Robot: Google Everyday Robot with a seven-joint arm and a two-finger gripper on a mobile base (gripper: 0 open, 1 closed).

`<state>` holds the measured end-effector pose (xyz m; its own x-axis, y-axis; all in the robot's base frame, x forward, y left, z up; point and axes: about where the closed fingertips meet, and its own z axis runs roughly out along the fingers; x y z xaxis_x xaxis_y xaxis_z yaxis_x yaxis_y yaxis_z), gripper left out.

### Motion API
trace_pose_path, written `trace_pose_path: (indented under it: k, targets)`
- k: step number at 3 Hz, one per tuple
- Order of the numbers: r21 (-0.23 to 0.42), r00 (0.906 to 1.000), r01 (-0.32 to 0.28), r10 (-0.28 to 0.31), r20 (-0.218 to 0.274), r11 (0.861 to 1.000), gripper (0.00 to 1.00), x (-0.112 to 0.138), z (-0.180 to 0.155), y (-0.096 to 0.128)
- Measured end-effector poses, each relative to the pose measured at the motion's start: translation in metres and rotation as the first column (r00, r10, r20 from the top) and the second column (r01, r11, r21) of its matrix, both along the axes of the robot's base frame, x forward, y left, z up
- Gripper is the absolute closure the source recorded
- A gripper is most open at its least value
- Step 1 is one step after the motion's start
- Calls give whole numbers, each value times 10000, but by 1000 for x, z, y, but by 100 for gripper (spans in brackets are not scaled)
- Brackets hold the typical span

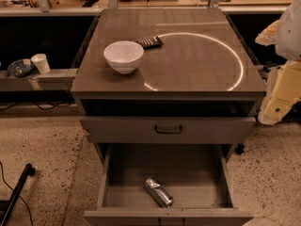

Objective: Pick redbull can from middle drawer and place on counter

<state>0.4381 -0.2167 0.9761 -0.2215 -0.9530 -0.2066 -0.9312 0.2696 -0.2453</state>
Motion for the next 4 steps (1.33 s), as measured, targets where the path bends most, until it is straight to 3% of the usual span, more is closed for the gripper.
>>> trace_pose_path:
  k: [1,2,3,4]
  targets:
    - [0,10000,0,0,0,10000,0,0,0,0]
    - [464,9990,242,-225,-383,9986,0,4,-32,11]
    - [848,9961,436,-367,-806,9954,0,5,-94,30]
    - [868,9937,867,-799,-791,9924,0,-7,-151,43]
